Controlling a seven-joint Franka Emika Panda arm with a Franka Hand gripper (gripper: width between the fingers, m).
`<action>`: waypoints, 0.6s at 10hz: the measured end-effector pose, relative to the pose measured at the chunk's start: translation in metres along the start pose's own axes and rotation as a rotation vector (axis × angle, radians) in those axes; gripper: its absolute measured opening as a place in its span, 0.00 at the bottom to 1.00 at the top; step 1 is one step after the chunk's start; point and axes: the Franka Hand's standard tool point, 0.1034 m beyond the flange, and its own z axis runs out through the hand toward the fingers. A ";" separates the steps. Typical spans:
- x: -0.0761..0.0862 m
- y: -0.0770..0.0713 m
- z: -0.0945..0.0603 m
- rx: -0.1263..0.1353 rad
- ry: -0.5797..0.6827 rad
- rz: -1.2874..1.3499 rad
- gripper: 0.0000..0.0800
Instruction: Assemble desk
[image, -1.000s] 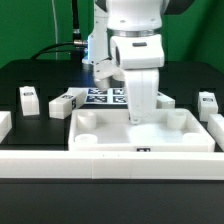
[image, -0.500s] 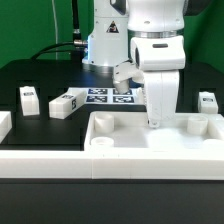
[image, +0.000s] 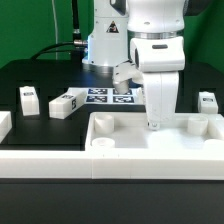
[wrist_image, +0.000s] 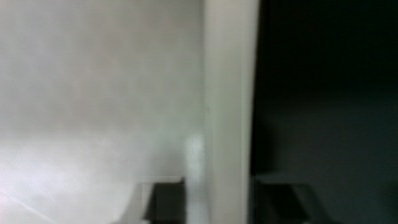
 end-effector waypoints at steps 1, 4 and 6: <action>0.000 0.000 0.000 0.000 0.000 0.000 0.30; 0.003 0.002 -0.017 0.004 -0.009 0.061 0.69; 0.017 0.003 -0.036 -0.018 -0.013 0.166 0.81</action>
Offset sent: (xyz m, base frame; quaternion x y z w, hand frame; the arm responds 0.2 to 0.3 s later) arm 0.0011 0.0006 0.0332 0.0078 -0.0441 0.0581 0.9973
